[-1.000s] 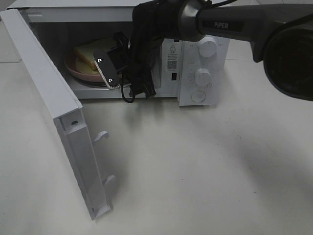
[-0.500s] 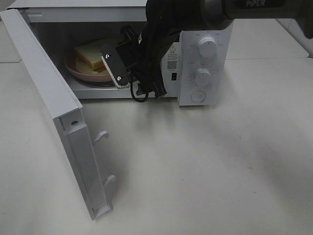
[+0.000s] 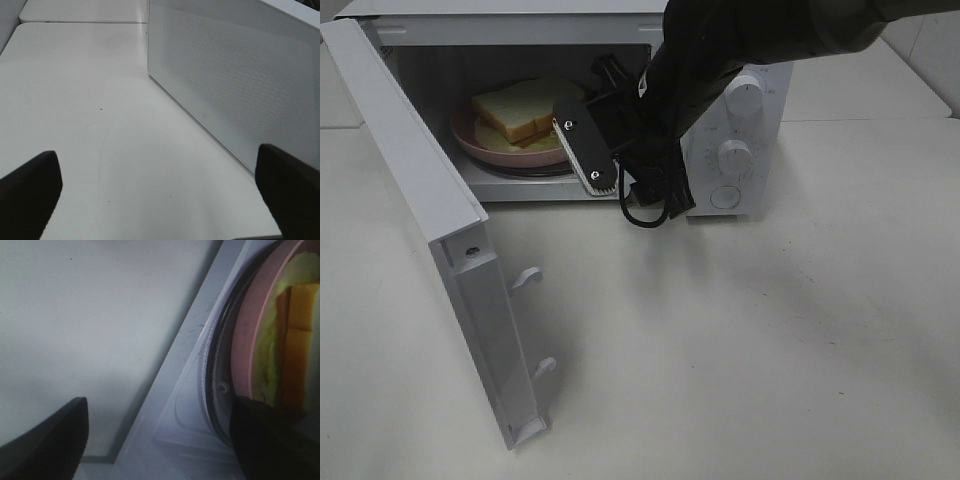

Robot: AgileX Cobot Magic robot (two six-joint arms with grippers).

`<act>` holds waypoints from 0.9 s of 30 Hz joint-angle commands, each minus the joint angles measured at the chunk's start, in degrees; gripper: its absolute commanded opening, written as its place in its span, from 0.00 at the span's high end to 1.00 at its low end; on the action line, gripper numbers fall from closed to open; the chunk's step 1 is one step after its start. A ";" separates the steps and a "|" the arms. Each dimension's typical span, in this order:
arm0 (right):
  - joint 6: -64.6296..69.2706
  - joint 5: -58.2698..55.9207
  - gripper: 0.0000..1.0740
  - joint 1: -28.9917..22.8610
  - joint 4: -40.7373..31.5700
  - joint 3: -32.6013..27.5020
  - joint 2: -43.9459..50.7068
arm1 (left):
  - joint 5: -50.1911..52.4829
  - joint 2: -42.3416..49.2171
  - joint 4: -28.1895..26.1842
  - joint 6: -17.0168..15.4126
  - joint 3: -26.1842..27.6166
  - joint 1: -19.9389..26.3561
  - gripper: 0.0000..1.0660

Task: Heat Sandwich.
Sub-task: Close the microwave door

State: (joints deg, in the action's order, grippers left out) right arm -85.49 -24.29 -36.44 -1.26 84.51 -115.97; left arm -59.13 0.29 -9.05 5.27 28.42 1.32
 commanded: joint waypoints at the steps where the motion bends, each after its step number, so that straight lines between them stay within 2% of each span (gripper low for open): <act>1: 0.69 0.80 0.28 0.00 -0.34 -3.27 3.61 | -0.06 1.38 -0.06 0.11 -0.17 0.17 0.04; 27: 9.00 3.04 0.29 -0.11 -2.98 -24.06 22.06 | -0.06 1.38 -0.06 0.11 -0.17 0.17 0.04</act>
State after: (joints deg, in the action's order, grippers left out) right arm -77.64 -21.26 -36.44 -3.84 61.59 -95.34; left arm -59.13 0.29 -9.05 5.27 28.42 1.32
